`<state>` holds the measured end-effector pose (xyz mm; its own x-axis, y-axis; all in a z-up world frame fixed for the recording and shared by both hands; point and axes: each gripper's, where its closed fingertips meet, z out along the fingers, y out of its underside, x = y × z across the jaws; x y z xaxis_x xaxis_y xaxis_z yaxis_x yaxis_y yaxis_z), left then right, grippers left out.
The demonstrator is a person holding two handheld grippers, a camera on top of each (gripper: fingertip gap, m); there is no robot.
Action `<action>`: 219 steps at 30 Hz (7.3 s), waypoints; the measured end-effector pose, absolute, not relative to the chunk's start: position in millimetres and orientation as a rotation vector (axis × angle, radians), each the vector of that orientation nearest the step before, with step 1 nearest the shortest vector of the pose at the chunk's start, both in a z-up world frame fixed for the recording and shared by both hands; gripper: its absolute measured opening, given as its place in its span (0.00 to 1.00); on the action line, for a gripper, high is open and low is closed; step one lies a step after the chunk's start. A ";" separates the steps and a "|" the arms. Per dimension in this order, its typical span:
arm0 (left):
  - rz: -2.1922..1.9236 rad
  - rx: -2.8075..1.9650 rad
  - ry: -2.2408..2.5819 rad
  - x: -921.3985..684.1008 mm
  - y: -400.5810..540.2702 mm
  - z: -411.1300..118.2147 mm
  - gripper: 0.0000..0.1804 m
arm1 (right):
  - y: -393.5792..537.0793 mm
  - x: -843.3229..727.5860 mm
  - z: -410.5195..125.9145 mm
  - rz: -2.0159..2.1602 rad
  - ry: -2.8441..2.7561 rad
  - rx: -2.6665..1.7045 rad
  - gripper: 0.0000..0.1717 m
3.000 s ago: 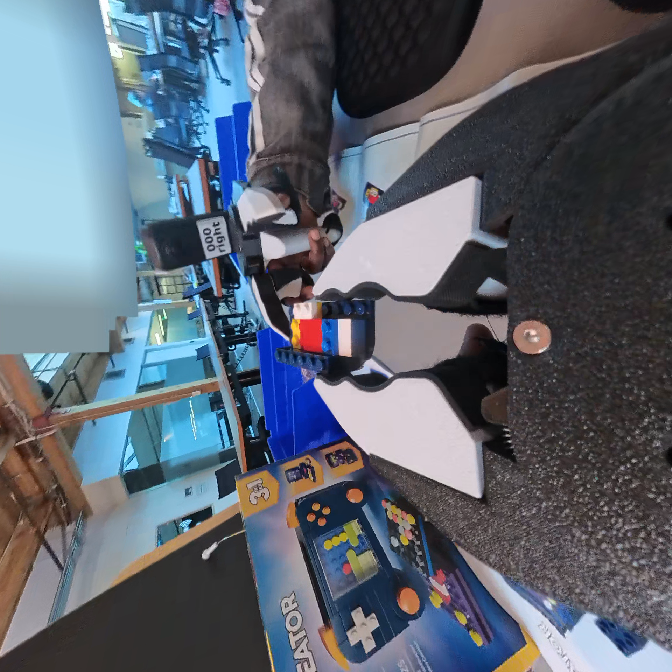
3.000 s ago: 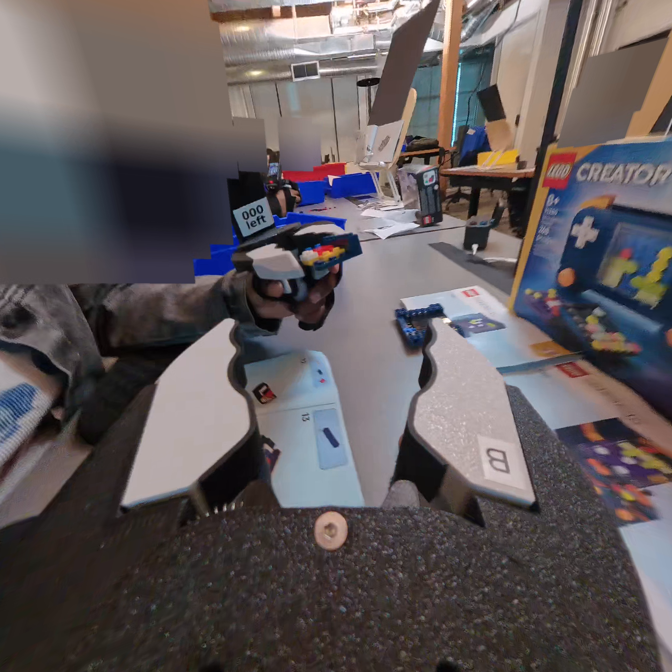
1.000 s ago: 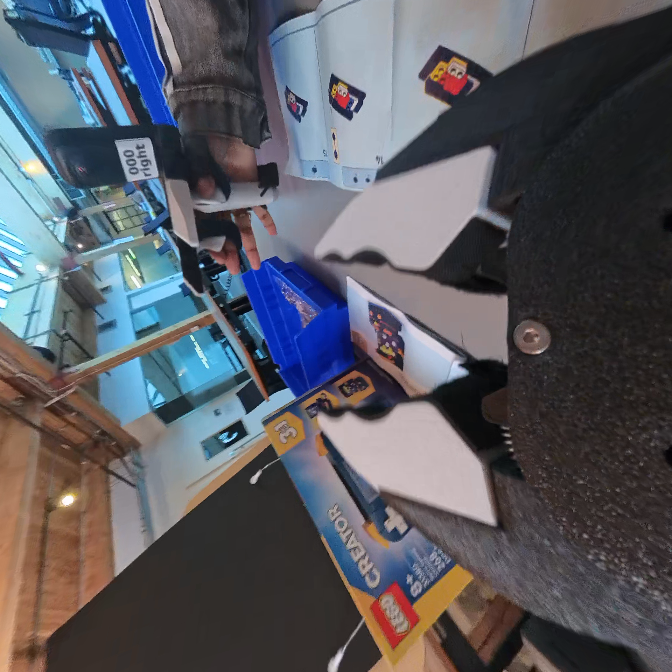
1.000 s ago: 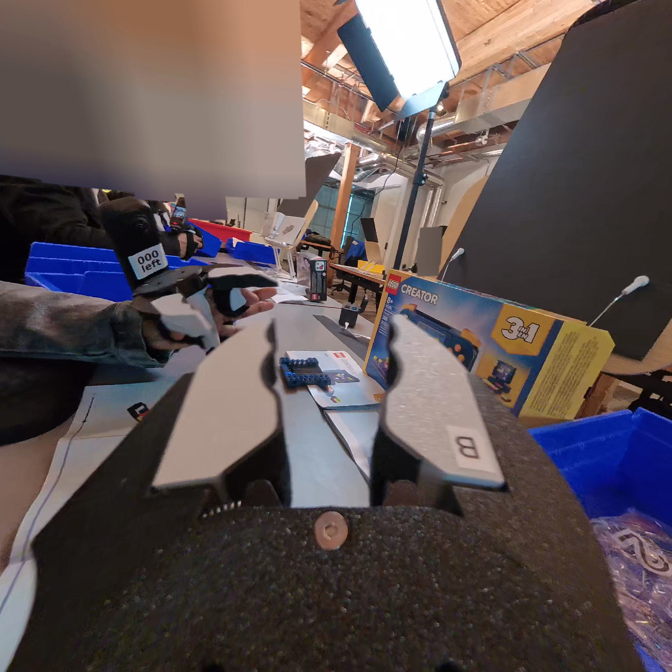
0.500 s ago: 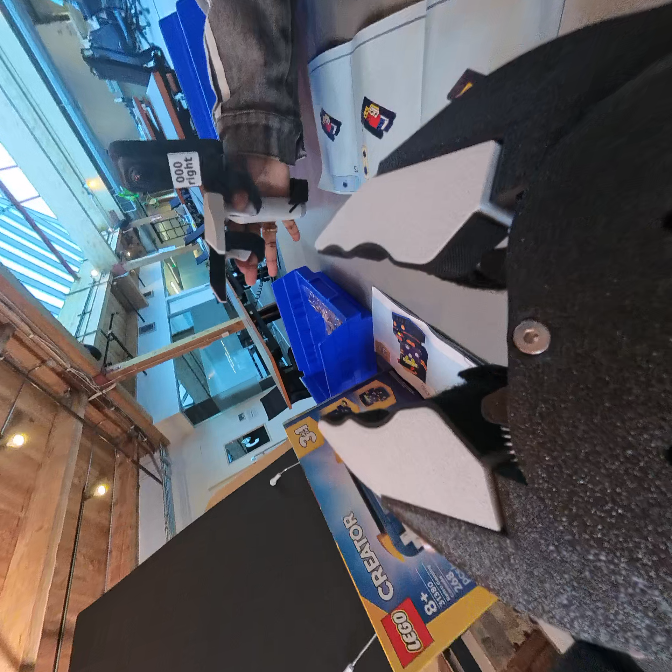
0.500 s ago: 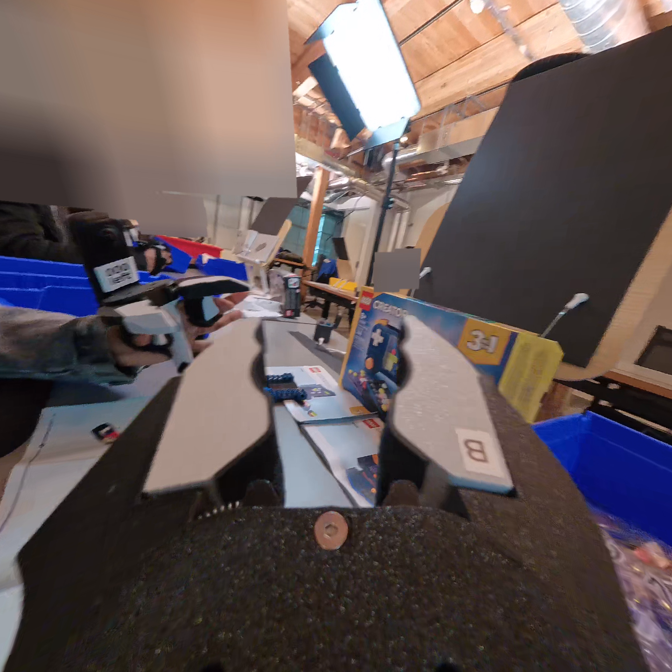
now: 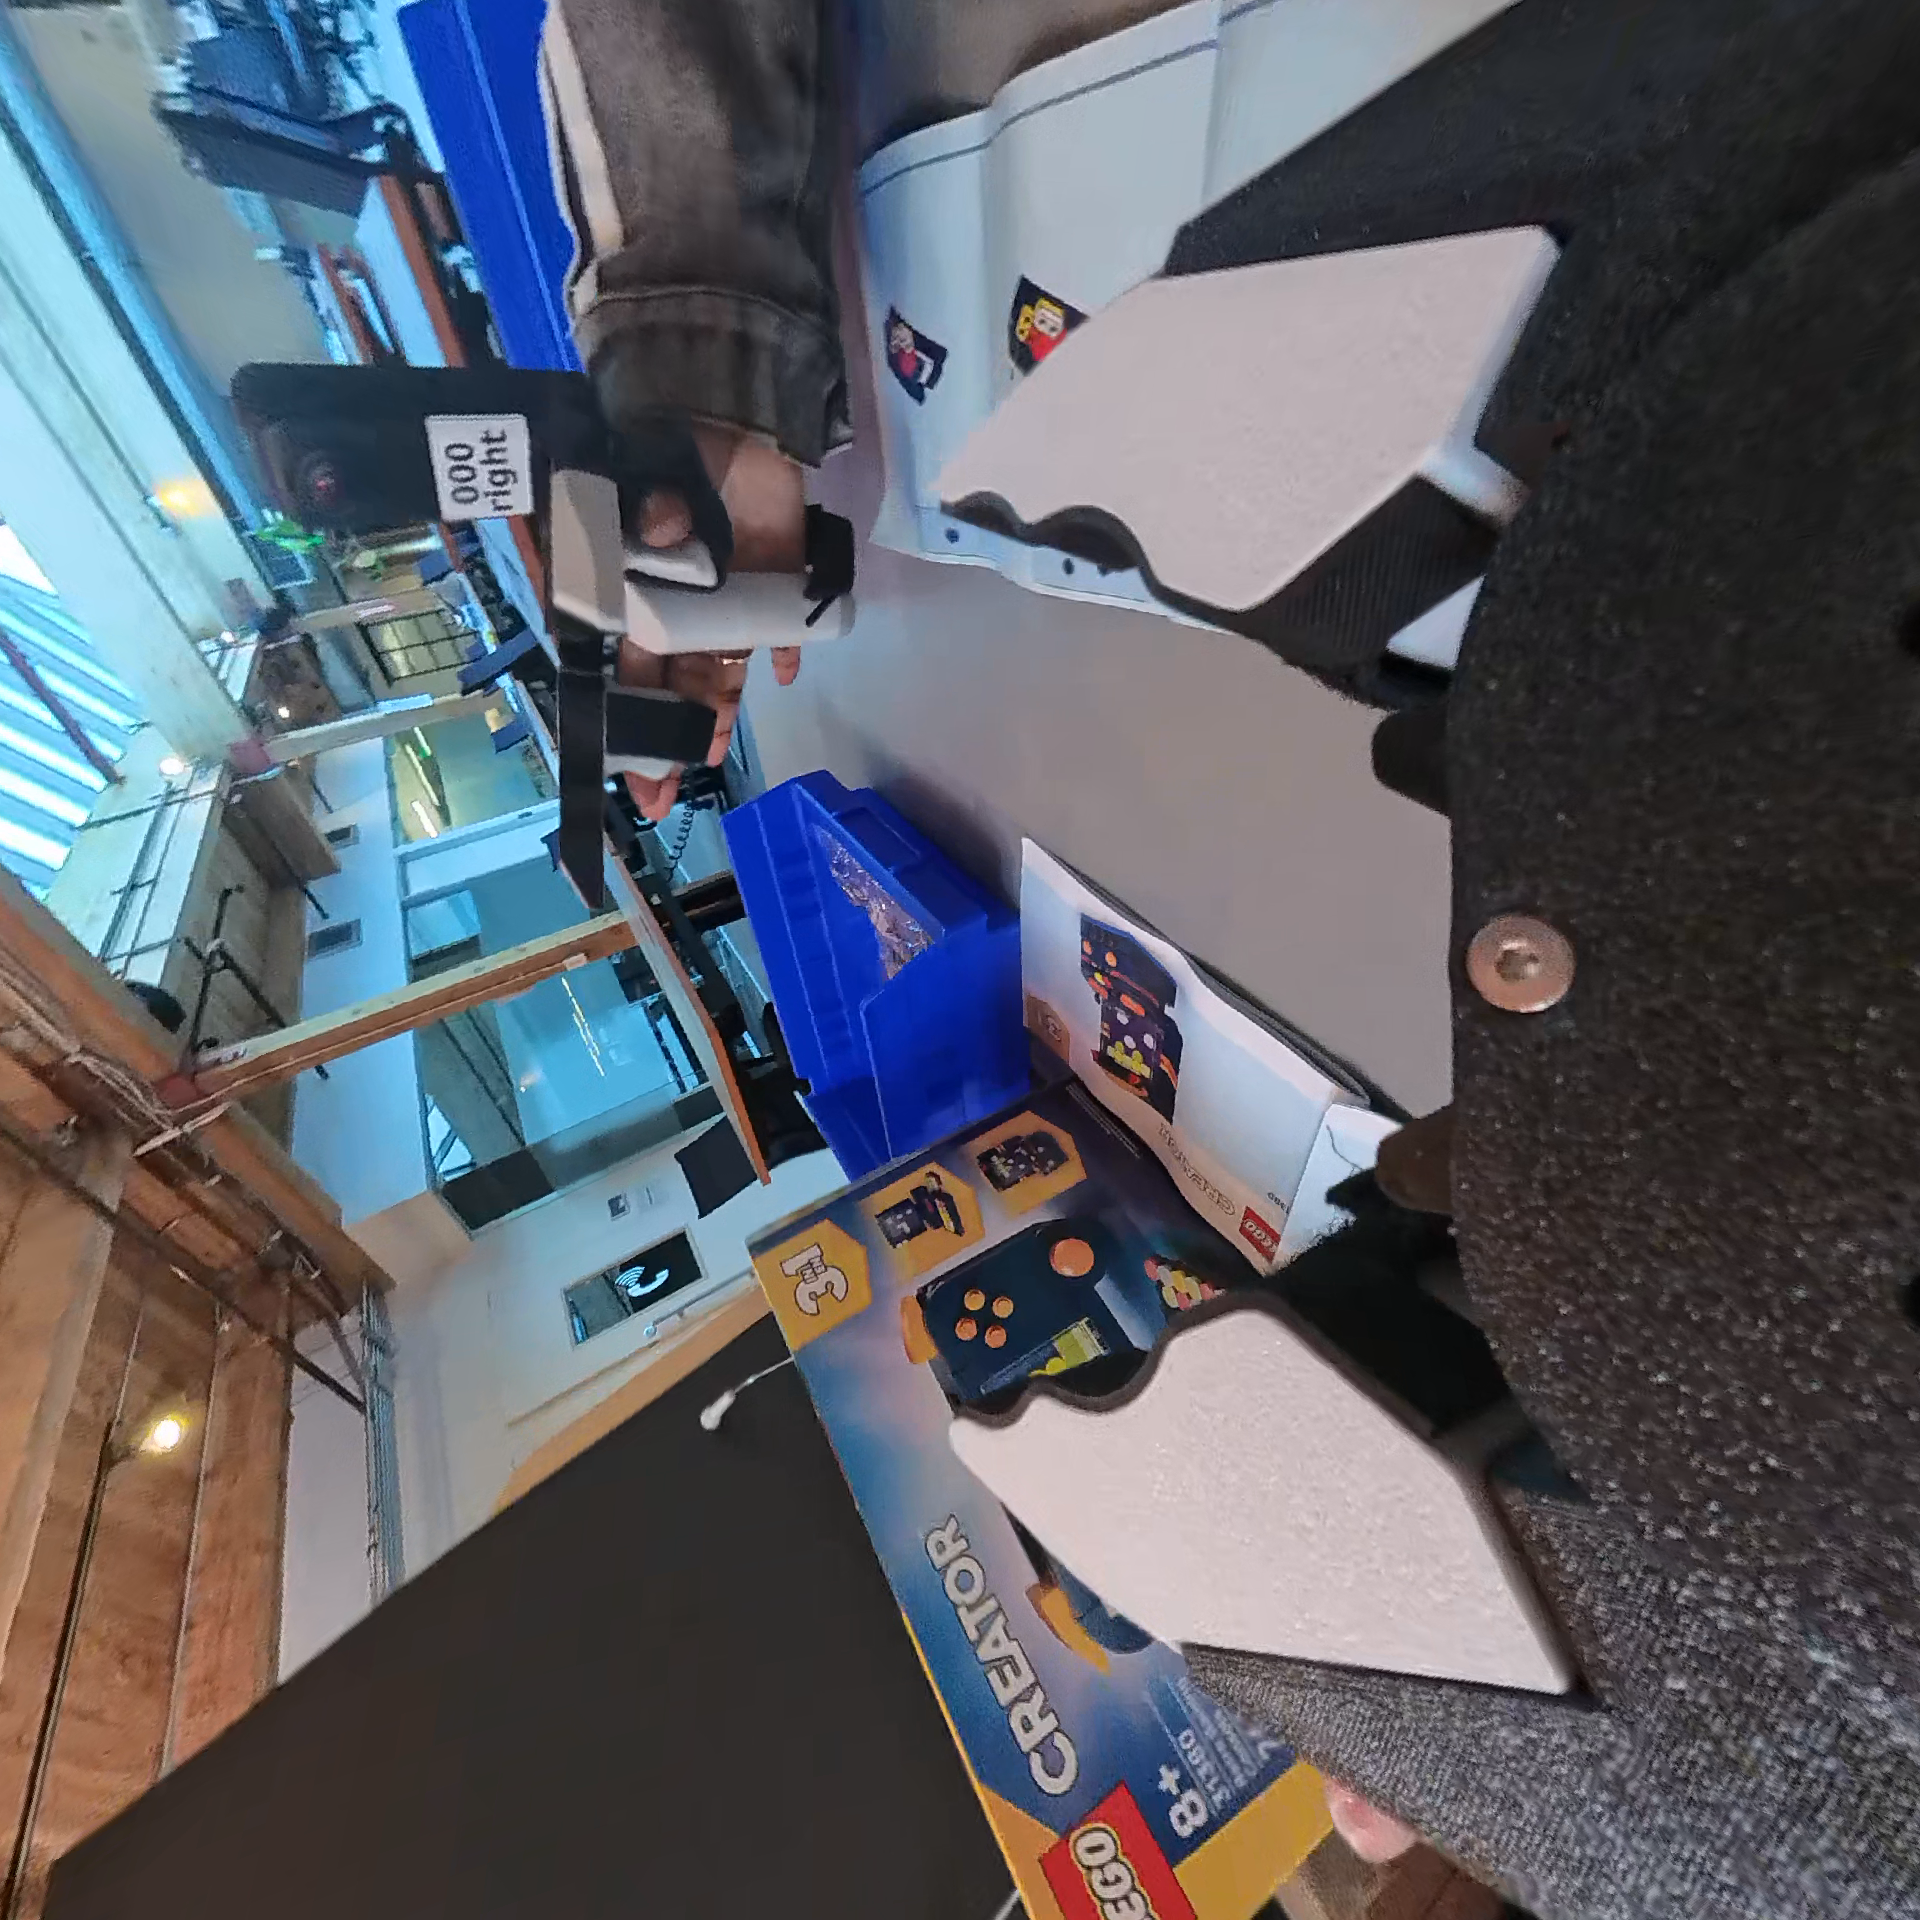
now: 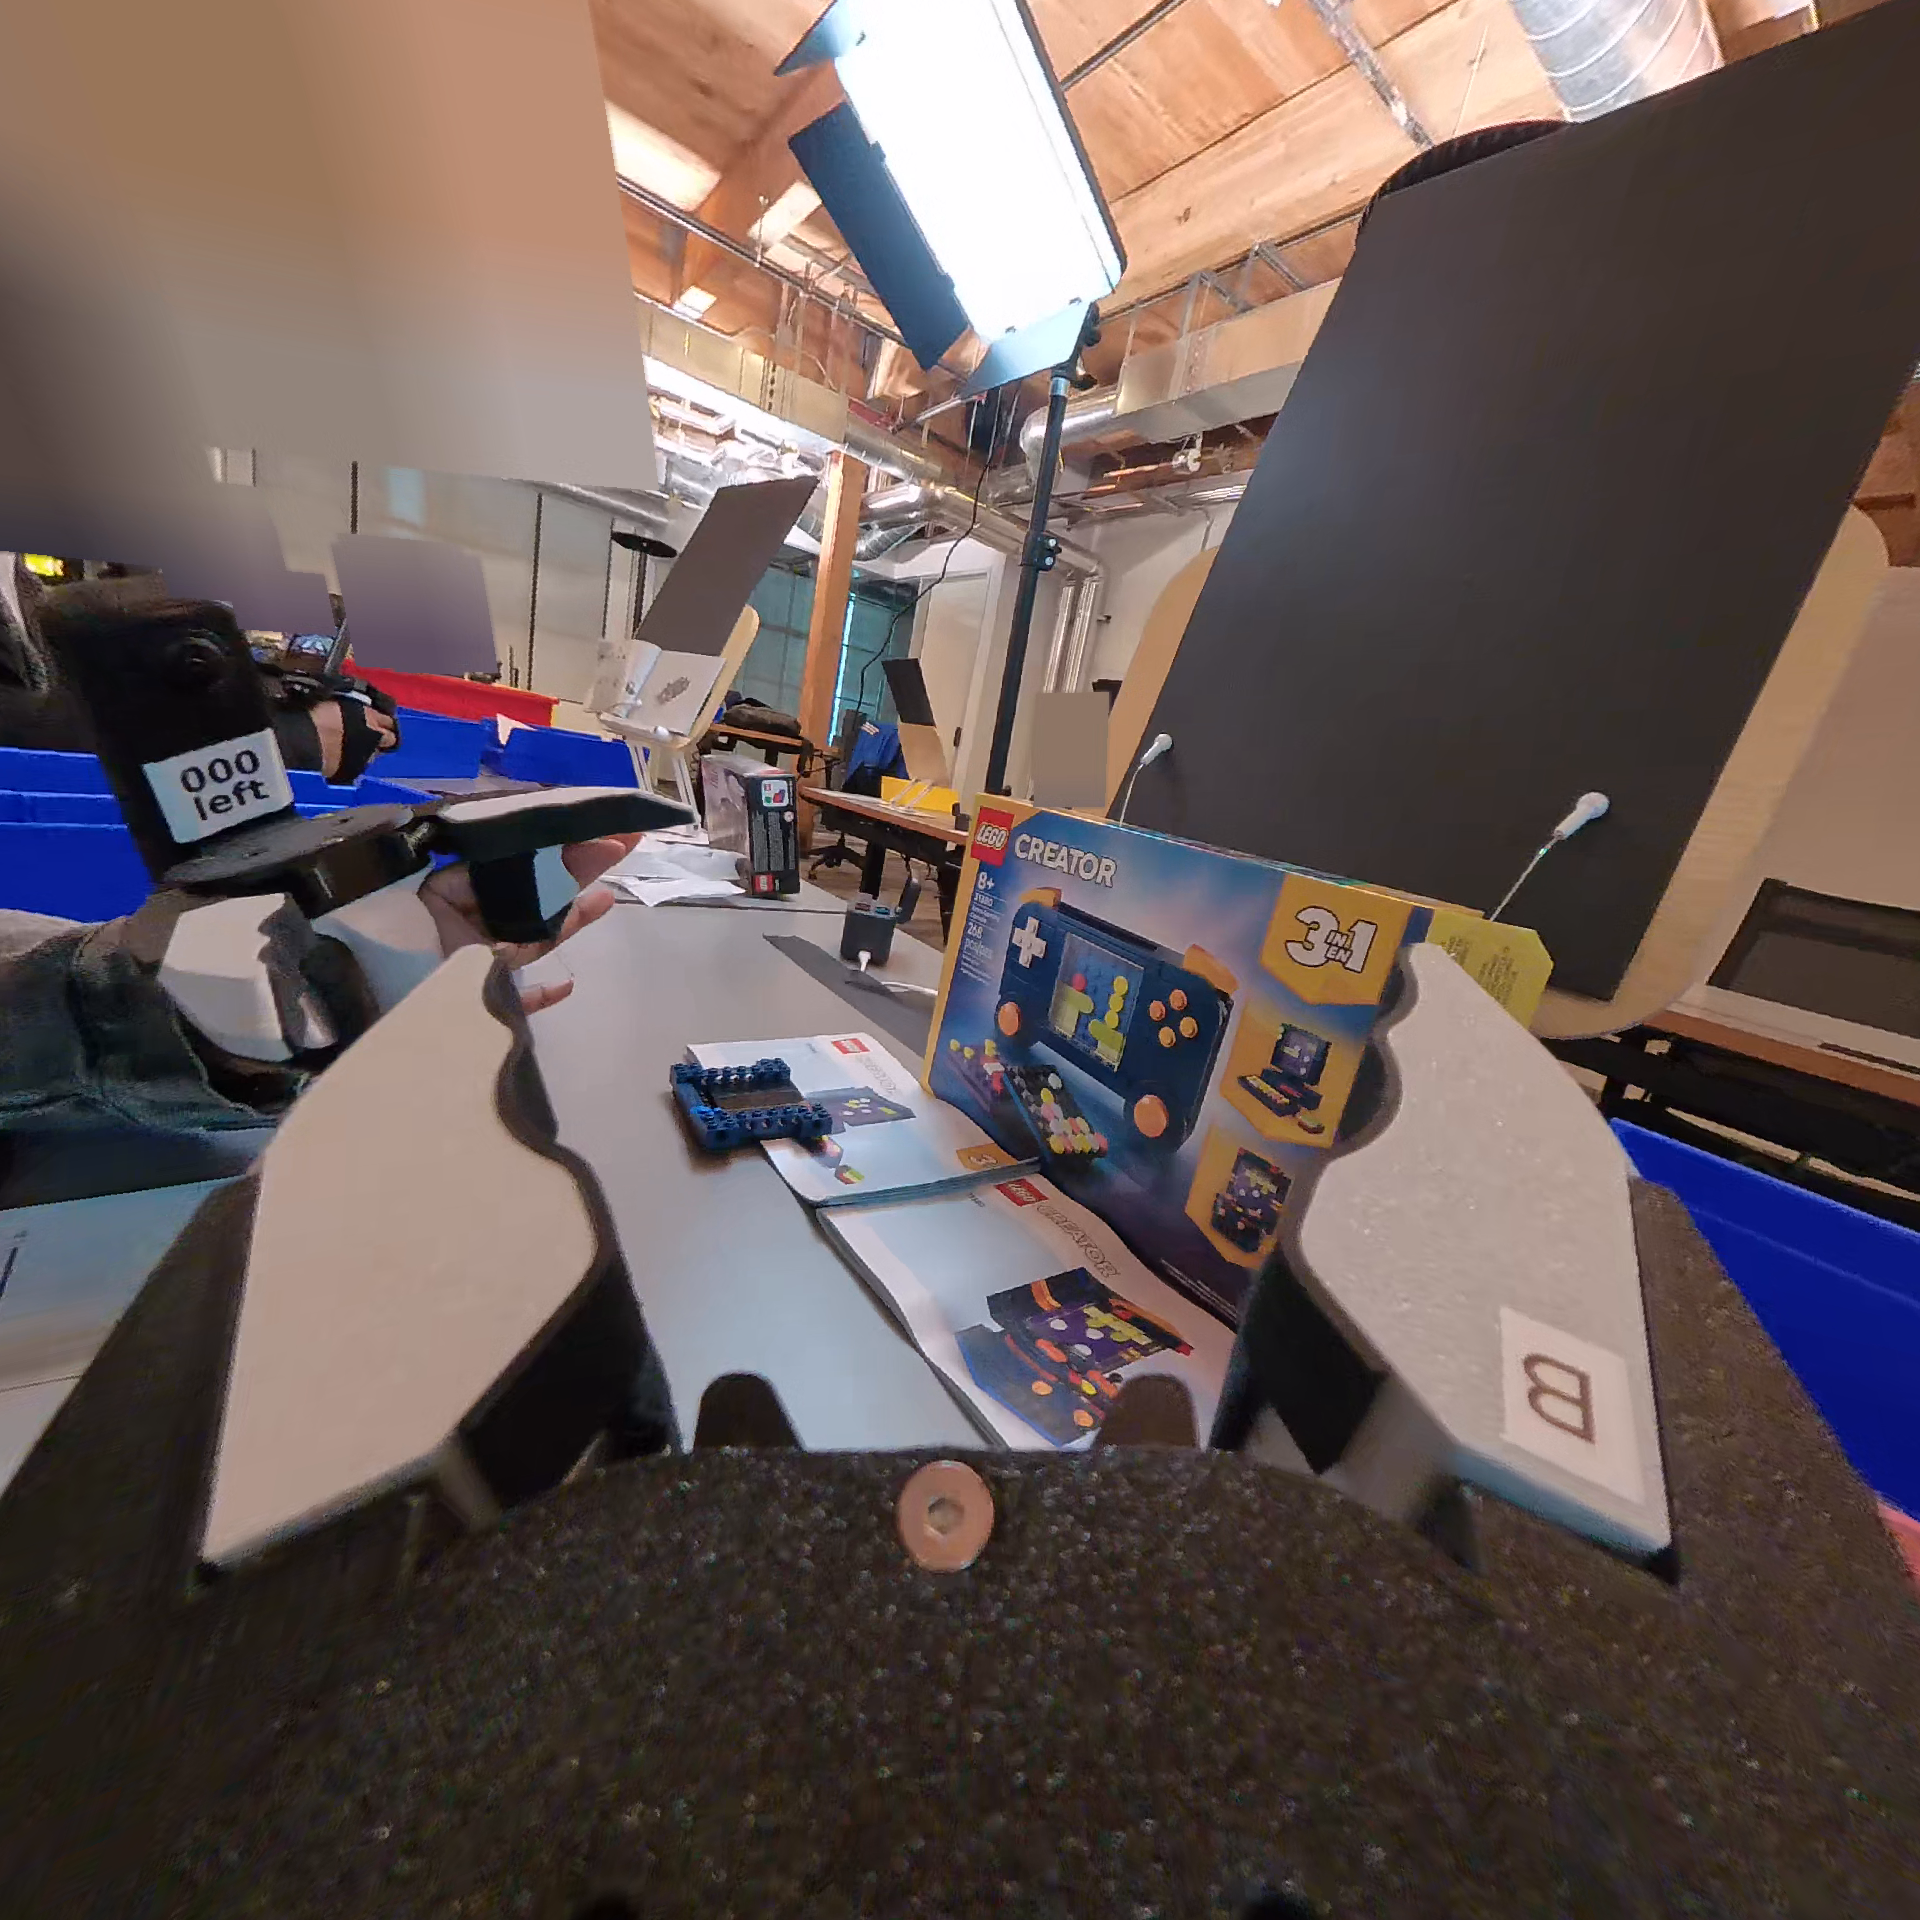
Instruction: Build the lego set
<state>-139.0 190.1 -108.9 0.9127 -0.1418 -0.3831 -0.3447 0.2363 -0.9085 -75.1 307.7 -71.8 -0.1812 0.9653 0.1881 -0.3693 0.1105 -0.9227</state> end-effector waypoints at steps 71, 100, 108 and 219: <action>-0.663 -1.185 0.199 -83.8 -27.0 9.8 0.57 | -198.5 -309.5 -229.5 0.559 -3.156 0.251 0.10; -0.709 -1.331 0.520 4.6 -2.0 -24.0 0.55 | -79.7 -261.2 -81.5 2.467 -2.418 -1.011 0.00; -0.686 -1.351 0.539 16.0 3.6 -29.2 0.55 | -48.4 -232.5 -151.0 1.959 -2.638 -0.772 0.02; -0.296 -1.449 0.145 -121.8 5.8 -25.6 0.58 | 206.7 -153.2 -144.4 1.011 -2.179 -0.981 0.21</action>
